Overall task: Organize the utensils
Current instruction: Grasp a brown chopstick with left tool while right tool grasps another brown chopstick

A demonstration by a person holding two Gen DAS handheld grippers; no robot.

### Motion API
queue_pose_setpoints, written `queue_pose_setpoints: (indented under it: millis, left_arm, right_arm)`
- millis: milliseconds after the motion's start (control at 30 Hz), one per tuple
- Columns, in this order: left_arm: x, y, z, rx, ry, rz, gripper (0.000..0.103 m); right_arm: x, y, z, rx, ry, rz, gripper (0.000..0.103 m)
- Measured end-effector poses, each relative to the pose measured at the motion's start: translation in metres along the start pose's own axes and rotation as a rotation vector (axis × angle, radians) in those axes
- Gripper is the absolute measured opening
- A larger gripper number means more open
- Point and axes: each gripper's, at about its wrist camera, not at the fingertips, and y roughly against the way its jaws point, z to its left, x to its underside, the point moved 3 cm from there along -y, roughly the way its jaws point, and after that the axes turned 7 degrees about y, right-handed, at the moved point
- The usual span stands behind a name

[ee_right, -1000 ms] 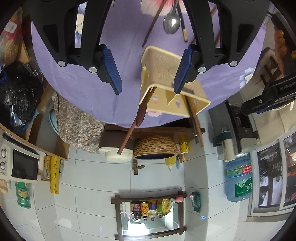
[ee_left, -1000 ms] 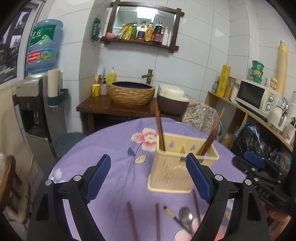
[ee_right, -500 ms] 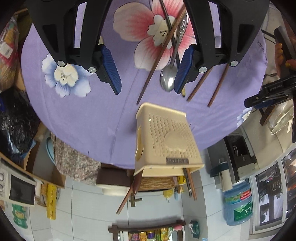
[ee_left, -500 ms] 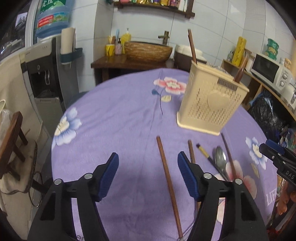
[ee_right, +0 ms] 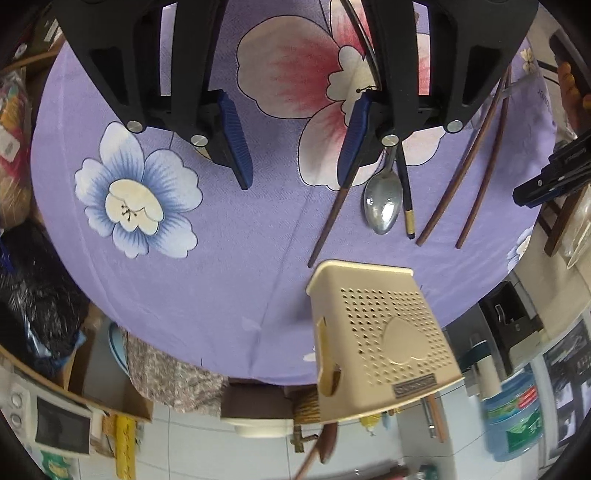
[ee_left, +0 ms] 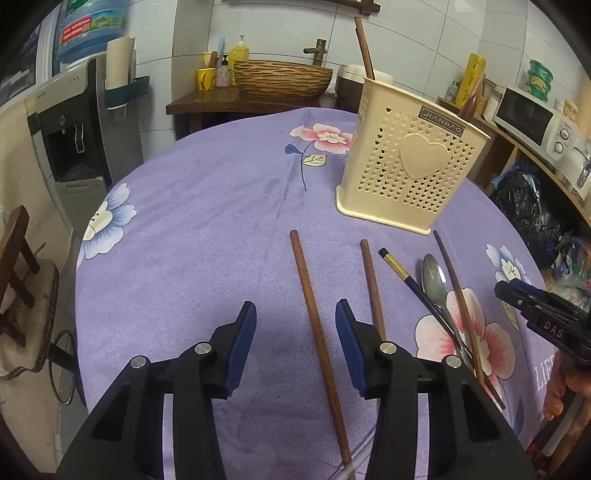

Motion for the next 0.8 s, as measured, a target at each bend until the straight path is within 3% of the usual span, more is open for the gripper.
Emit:
queue_pose_setpoints:
  millis: [267,533,700,800]
  left_arm:
    - [0.002,-0.01,-0.023,0.024,-0.042,0.028,0.043]
    - [0.003,-0.01,-0.029,0.036,-0.052,0.031,0.043]
    - [0.004,-0.015,-0.033,0.031,-0.075,0.048,0.043]
    - [0.003,-0.019,-0.038,0.039,-0.087,0.061,0.043]
  right_arm:
    - [-0.024,-0.033,0.007,-0.042,-0.061,0.033,0.034]
    - [-0.047,-0.078,0.016,0.013,-0.072,0.105,0.025]
    - [-0.052,-0.083,0.021,0.072,-0.039,0.102,0.024]
    - [-0.052,-0.084,0.023,0.092,-0.017,0.104,0.014]
